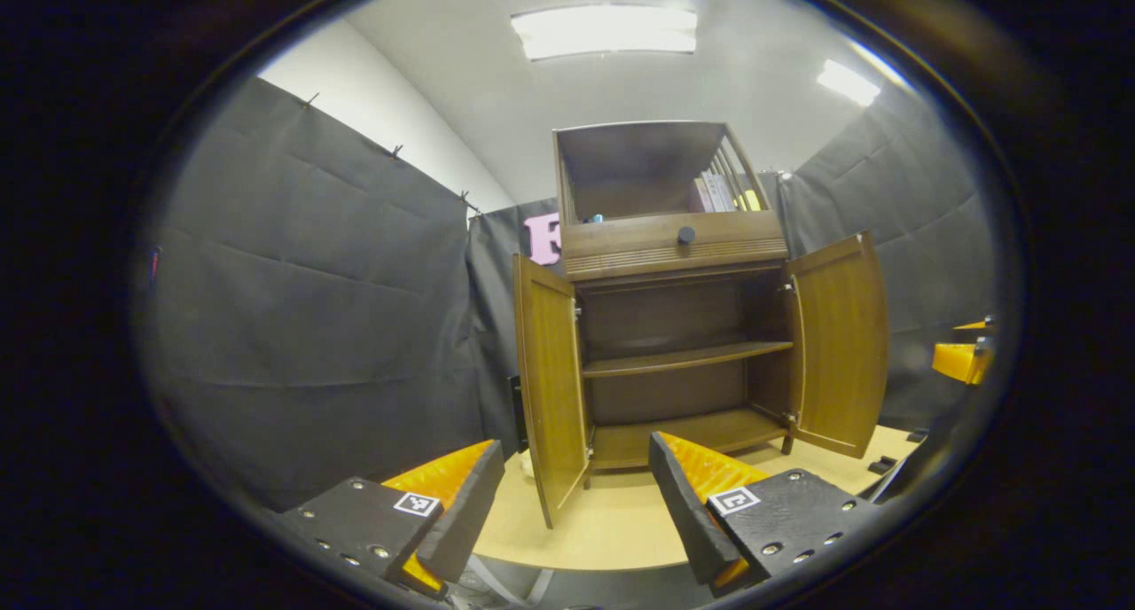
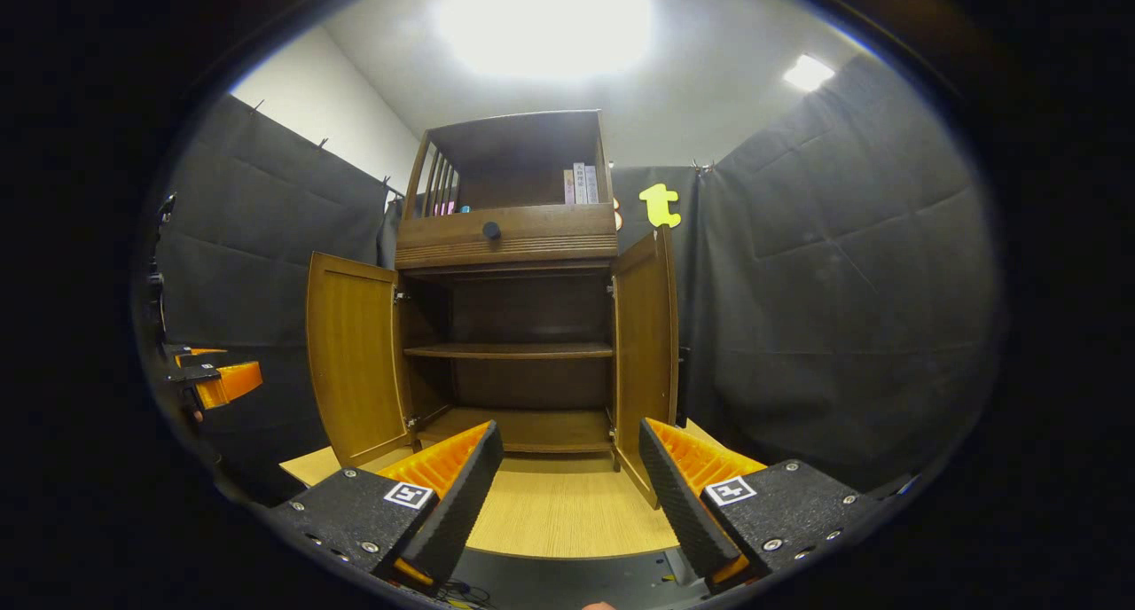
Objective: Open the right door of the double-door shoe cabinet with the right hand, and open the left door with the left hand.
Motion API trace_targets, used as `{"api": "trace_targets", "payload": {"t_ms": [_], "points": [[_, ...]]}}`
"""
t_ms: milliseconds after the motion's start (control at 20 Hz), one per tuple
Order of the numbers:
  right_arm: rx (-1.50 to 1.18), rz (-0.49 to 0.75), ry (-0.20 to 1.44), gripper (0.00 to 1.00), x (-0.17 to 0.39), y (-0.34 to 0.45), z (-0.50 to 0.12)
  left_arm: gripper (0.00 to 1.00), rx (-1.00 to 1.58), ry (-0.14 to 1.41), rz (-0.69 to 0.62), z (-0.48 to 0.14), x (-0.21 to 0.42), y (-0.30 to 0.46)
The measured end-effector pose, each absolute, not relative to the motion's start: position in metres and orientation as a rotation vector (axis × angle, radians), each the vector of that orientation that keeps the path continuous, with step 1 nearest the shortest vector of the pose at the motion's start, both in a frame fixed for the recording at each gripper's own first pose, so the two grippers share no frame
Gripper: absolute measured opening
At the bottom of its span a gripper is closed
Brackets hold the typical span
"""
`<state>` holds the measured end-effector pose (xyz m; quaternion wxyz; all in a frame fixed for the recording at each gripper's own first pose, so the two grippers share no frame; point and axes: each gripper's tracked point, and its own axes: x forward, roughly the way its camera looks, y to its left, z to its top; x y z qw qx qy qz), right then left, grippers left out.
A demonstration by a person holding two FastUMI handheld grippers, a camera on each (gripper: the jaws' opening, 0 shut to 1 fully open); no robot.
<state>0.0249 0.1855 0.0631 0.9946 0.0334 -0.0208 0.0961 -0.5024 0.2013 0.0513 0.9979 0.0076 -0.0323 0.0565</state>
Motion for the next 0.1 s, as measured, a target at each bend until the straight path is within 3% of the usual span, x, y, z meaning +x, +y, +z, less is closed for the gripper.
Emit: {"api": "trace_targets", "payload": {"t_ms": [100], "points": [[0.063,0.189,-0.045,0.95,0.0239,0.1855,0.0623,0.99,0.020,-0.069,0.109,0.0520,-0.5022,0.2000]]}}
